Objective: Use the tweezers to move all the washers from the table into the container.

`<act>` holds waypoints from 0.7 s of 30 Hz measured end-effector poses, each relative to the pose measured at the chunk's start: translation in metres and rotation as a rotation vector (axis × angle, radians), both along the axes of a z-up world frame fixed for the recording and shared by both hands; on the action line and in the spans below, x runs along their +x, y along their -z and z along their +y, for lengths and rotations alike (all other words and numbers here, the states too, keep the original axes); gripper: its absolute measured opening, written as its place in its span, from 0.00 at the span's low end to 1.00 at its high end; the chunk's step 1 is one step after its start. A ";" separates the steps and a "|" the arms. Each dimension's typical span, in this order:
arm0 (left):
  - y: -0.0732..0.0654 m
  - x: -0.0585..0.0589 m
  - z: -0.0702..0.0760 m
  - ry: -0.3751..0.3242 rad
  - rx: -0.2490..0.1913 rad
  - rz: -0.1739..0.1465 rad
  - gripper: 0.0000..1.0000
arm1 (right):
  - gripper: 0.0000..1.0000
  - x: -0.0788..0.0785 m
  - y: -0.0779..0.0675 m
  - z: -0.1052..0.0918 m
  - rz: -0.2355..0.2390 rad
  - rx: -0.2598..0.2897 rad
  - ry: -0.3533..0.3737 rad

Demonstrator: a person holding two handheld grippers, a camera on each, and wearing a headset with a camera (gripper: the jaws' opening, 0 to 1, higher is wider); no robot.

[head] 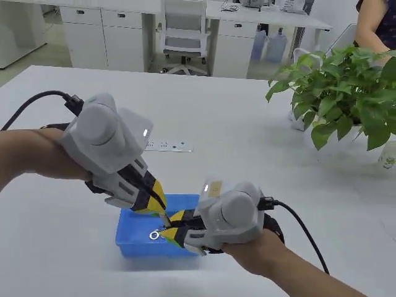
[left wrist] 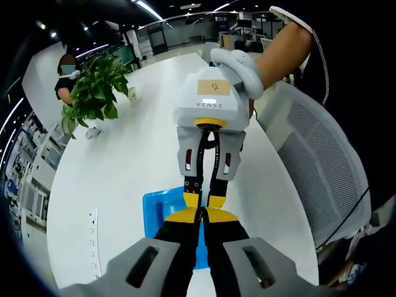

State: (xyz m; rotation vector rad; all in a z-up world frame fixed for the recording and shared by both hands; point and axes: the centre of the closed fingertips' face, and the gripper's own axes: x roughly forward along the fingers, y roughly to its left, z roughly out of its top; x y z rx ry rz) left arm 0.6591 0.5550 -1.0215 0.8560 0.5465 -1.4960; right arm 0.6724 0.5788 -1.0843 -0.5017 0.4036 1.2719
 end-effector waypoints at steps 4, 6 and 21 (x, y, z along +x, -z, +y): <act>0.004 -0.006 0.003 0.005 0.007 0.005 0.06 | 0.07 -0.006 0.002 -0.001 -0.003 -0.028 -0.018; 0.006 -0.008 0.003 0.009 0.013 0.004 0.06 | 0.07 -0.009 0.005 -0.002 -0.006 -0.047 -0.029; 0.019 -0.022 0.009 0.016 0.031 0.005 0.08 | 0.07 -0.025 0.025 -0.005 -0.003 -0.155 -0.079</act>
